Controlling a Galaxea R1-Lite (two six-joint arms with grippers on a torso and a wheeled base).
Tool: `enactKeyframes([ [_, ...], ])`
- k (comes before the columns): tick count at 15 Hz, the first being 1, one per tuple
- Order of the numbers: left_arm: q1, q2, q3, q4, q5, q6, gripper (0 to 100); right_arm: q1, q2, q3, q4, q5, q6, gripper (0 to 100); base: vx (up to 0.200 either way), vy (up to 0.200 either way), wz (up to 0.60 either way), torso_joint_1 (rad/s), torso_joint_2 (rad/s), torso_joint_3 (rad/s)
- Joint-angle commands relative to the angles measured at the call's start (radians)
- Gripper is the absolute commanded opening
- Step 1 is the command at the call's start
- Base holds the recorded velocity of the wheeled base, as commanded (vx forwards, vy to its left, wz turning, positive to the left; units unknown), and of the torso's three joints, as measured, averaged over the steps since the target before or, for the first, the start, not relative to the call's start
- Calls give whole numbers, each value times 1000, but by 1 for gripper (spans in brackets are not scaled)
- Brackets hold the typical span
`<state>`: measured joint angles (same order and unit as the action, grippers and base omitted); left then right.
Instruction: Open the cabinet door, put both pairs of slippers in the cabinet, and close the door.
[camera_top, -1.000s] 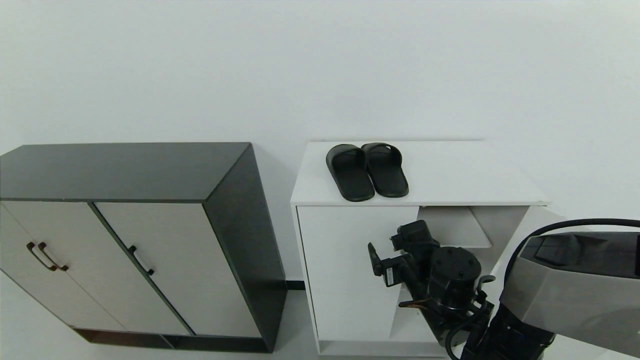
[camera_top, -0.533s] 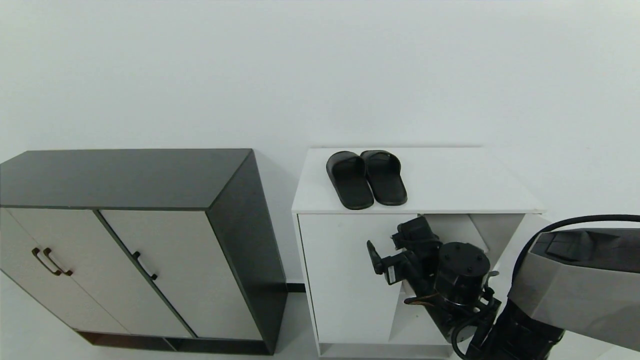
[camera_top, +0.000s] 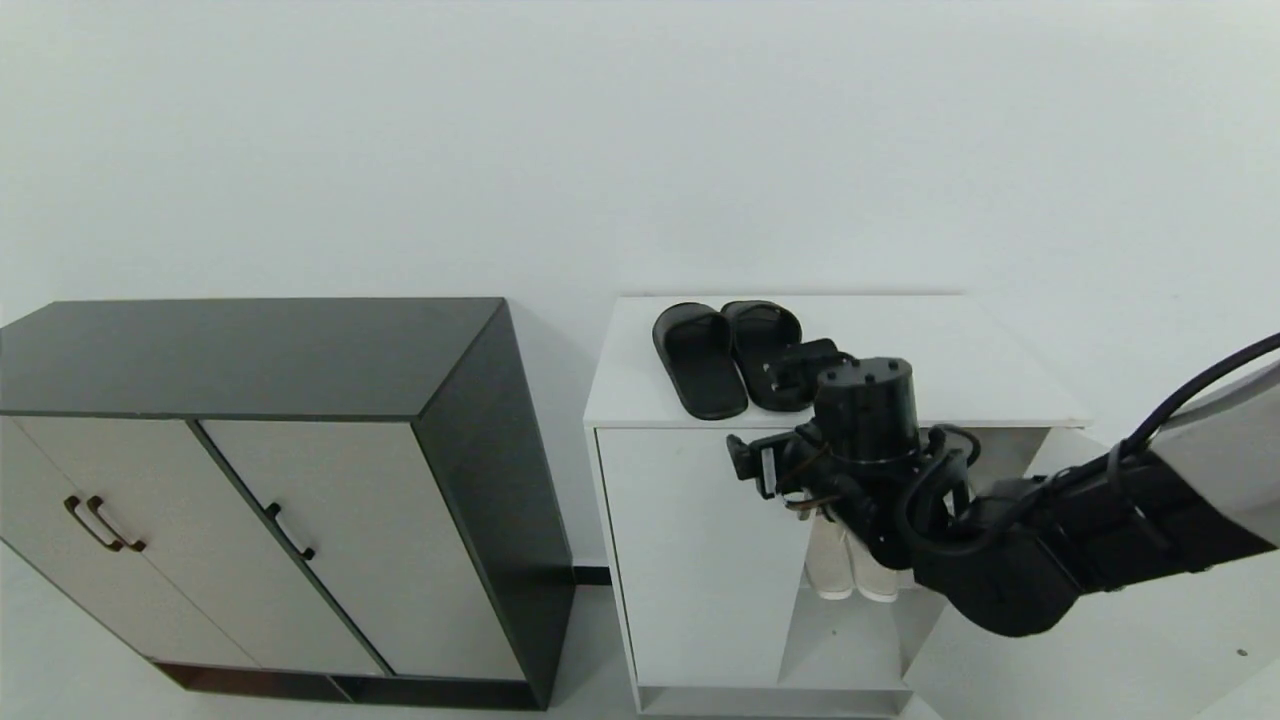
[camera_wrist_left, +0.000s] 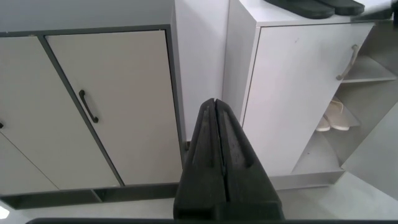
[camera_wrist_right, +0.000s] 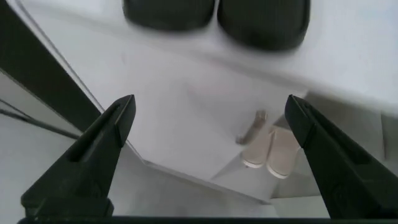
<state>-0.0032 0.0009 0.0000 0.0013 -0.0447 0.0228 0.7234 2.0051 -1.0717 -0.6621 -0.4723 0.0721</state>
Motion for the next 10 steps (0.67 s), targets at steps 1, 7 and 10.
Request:
enactKeyframes([
  [1,0,1,0,0,0,0,0,7,0,-188,138,-45,52,100,0,0,0,0,0,0],
  [7,0,1,0,0,-1,2,0,4,63,-211,96,-46,54,100,0,0,0,0,0,0],
  [10,0,1,0,0,-1,8,0,5,69,-208,95,-46,55,100,200,0,0,-2,-4,2],
])
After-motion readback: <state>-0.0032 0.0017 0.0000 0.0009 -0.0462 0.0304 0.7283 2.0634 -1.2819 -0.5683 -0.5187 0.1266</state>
